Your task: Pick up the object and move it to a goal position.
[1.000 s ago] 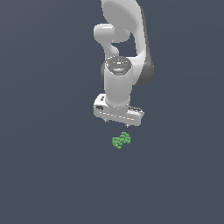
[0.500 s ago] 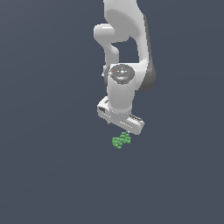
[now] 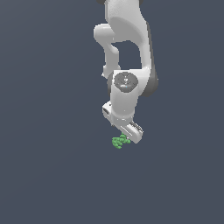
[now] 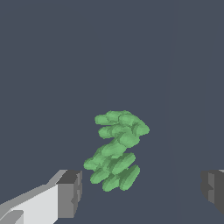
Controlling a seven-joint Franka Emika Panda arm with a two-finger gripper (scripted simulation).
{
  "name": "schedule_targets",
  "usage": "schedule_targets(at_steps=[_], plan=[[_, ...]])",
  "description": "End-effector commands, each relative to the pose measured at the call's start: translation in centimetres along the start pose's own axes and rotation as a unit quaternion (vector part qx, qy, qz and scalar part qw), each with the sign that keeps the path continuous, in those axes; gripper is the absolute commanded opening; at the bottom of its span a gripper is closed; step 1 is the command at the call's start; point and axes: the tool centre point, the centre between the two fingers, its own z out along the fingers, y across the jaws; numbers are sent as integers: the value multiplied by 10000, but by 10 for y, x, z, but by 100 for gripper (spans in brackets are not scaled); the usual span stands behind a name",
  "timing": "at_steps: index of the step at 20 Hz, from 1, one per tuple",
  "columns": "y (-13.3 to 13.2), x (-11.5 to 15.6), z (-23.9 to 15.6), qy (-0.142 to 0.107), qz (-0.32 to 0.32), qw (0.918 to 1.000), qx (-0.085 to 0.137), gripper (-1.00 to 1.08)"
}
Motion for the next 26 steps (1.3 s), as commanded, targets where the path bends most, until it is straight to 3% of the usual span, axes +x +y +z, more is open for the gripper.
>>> schedule_targets(at_steps=[1,12,20,26], plan=[[-3,0,4,6,300,9995,-8,100],[-11,0,15,27,1058,9944,-28,100],[-12,-1,18,28,1118,9937,-31,100],[-11,-1,43,29,1132,9936,-31,100]])
